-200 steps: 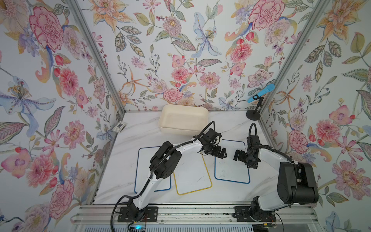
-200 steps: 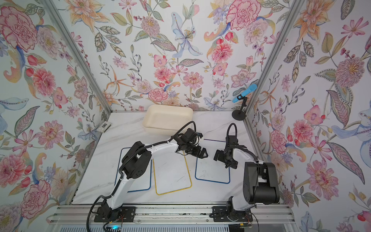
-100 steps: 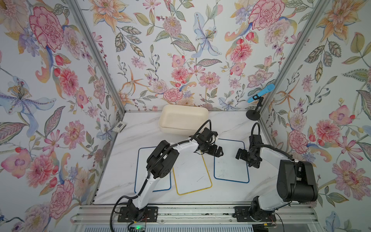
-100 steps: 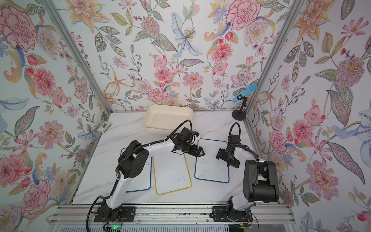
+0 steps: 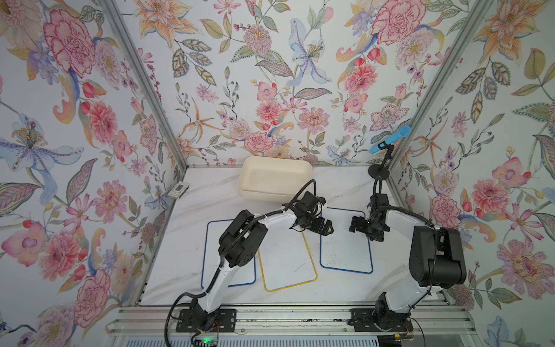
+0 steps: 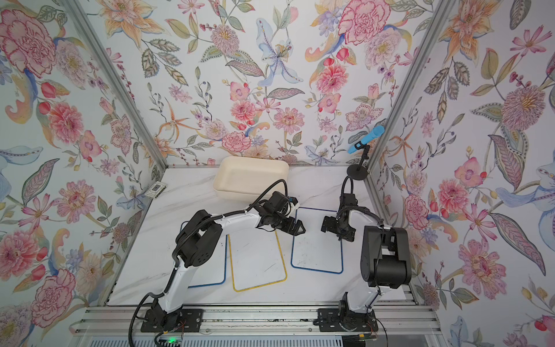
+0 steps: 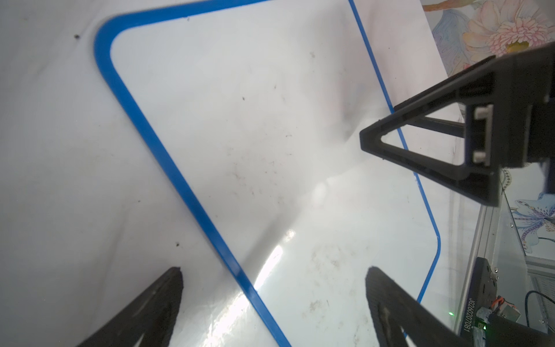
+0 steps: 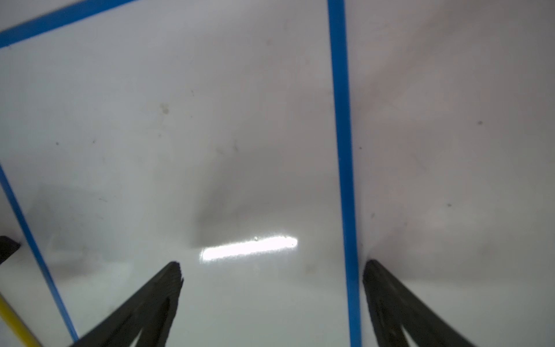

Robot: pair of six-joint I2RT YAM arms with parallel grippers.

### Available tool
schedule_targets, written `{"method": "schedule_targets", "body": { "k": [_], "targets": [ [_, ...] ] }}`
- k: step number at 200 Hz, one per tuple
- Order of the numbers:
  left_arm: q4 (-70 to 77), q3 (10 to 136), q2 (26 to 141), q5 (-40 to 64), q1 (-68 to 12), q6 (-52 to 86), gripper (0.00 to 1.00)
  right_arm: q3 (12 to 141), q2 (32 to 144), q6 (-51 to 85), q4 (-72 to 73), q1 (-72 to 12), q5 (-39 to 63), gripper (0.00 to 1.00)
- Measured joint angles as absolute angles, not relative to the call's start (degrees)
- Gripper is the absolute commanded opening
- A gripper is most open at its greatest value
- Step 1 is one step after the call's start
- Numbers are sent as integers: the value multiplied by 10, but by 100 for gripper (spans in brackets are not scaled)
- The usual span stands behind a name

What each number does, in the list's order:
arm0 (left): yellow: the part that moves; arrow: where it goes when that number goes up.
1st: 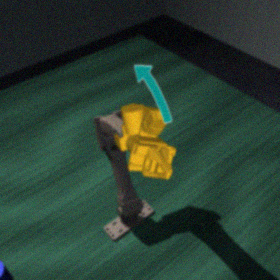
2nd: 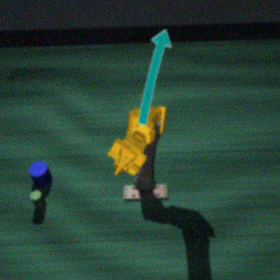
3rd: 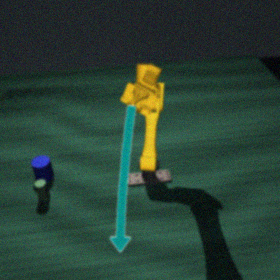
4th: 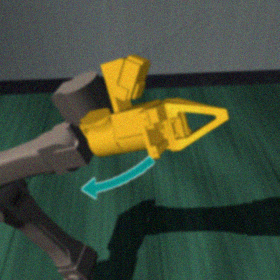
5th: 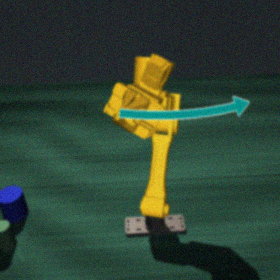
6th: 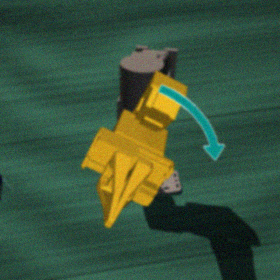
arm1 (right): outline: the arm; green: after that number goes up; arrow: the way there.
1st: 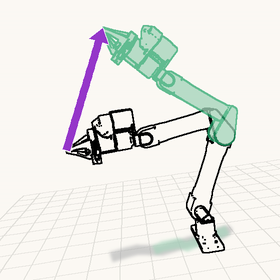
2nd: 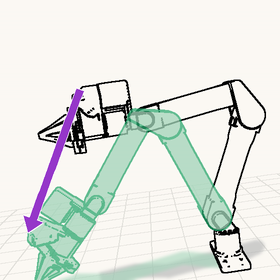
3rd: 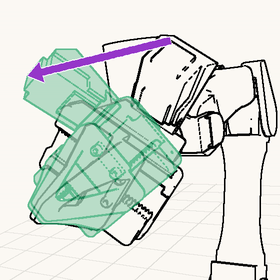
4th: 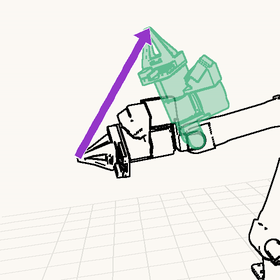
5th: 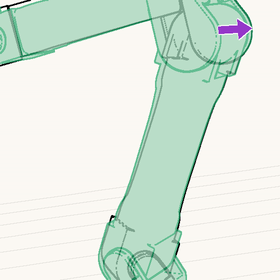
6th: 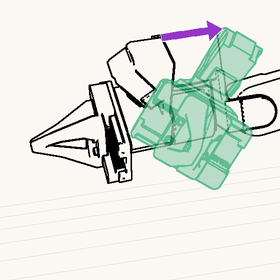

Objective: Put the whiteboard into the storage box
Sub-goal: Adjust the whiteboard at the center of the board, then pick up the whiteboard at the center of the board.

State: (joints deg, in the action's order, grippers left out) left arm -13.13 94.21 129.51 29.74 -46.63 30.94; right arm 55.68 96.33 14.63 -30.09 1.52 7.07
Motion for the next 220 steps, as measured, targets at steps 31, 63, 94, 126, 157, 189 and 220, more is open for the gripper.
{"method": "schedule_targets", "body": {
  "k": [31, 63, 94, 126, 157, 189, 220],
  "targets": [
    [-131, 933, 1289, 296, -467, 308, 96, 558, 964, 143, -303, 15, 69, 98],
    [-132, 933, 1289, 295, -468, 308, 95, 544, 953, 148, -298, 10, 55, 100],
    [-133, 934, 1289, 289, -471, 308, 95, 536, 948, 154, -297, 4, 36, 100],
    [-133, 934, 1289, 281, -474, 309, 93, 534, 948, 157, -293, -9, 18, 100],
    [-131, 933, 1289, 285, -481, 315, 90, 529, 949, 161, -289, -24, -5, 100],
    [-128, 929, 1289, 291, -500, 326, 86, 525, 948, 165, -284, -31, -14, 100],
    [-114, 917, 1284, 293, -504, 335, 87, 523, 947, 169, -282, -33, -15, 99]
  ]
}}
